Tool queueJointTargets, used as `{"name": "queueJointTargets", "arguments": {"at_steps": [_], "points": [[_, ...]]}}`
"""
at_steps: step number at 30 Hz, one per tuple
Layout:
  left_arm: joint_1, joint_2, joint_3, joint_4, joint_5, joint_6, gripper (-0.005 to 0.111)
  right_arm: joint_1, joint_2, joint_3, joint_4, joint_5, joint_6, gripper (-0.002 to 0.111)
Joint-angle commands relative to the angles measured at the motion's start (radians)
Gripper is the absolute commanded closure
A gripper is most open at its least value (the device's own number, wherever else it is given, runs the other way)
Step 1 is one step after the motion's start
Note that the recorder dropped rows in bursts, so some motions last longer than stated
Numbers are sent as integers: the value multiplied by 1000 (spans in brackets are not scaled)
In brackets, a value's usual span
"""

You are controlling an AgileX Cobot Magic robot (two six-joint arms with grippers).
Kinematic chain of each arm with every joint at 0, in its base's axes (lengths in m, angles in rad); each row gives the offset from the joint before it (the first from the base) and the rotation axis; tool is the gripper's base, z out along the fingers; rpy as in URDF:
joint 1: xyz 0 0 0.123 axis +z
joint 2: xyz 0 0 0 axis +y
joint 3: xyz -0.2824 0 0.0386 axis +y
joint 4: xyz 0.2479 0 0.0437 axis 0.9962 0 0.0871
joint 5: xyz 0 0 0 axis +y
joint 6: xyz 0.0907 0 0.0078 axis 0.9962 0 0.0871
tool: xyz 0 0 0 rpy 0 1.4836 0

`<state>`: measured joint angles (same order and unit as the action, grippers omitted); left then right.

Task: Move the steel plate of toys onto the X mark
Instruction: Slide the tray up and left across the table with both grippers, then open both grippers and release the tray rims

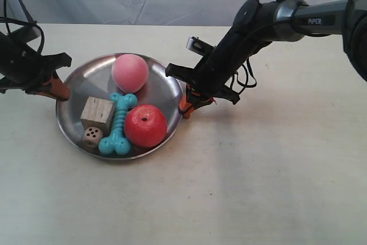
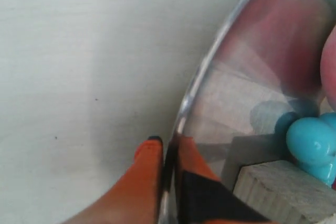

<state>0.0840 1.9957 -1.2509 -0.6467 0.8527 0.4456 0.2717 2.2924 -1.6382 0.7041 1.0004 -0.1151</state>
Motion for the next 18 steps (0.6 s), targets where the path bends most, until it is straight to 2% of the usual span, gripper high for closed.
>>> {"name": "queueJointTargets", "arguments": {"at_steps": [1,7,12,14,18], "points": [[16,68,-11,5,-93,-39,107,20,4,-13,-55,-12,-15,109],[16,88,-11,-1,-114,-2,106,20,4,-13,-127,-52,-15,109],[16,88,-11,-5,-130,48,87,20,4,-13,-183,-83,-15,107],[16,88,-11,-5,-131,54,75,20,4,-13,-183,-99,-15,98],[16,86,-11,-4,-131,54,58,20,4,-13,-183,-99,-15,69]]}}
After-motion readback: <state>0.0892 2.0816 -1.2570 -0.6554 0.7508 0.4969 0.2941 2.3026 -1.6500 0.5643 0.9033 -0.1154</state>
